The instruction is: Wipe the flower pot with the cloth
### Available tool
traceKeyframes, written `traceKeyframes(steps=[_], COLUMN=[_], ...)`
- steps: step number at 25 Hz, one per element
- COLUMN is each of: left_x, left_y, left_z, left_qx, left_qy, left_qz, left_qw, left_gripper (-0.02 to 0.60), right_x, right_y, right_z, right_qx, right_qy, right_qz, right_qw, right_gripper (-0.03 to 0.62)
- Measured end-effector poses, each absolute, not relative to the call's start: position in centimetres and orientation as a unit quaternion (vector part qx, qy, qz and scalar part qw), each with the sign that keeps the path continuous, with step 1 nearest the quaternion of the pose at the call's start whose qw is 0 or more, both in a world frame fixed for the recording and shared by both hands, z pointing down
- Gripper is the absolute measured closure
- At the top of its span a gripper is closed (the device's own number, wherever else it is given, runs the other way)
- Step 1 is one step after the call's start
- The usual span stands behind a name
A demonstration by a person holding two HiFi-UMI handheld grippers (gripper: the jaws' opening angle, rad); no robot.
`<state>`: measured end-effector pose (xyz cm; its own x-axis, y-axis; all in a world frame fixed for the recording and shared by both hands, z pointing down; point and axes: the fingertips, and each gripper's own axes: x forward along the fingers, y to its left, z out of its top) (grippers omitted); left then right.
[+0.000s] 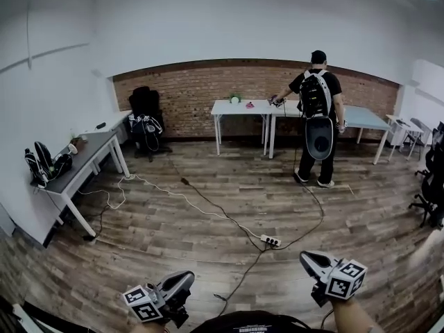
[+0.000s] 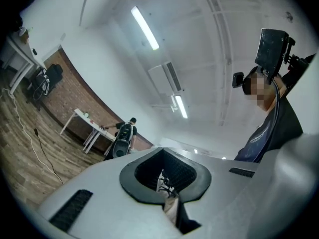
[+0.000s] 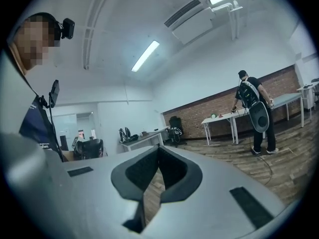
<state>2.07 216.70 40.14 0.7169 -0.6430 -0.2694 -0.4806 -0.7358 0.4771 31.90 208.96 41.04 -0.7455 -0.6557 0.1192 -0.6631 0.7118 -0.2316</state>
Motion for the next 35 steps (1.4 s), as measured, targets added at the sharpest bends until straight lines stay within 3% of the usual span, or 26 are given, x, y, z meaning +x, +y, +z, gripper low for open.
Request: traceKeyframes(steps=[7,16,23,35], left_x=[11.6,13.5,10.8,0.1], left_y=[214.7,209.3,199.8,180.0], left_z=[39.6,40.3,41.6,39.2], left_qx=[0.907,0.905,0.911,0.925], left_qy=[-0.317,-0.321,-0.290,-0.275], left_qz=[-0.206,-0.196,-0.213,-0.189], left_qw=[0.189,0.197,0.202,0.180], left_gripper=[0.580,0.580,0.580,0.580], right_x=[39.4,40.2,37.5,30.8], right_y=[204.5,199.5,191.6,173.7], right_z=[39.9,41.6,41.7,40.2], right_qx=[0.332,0.318,0.336,0.394], right_qy=[-0.936,-0.939,-0.934,-0.911], right_qz=[0.117,0.127,0.111,0.122], right_qw=[0.018,0.020,0.040,0.020], right_gripper=[0.594,0.594,0.594,0.594])
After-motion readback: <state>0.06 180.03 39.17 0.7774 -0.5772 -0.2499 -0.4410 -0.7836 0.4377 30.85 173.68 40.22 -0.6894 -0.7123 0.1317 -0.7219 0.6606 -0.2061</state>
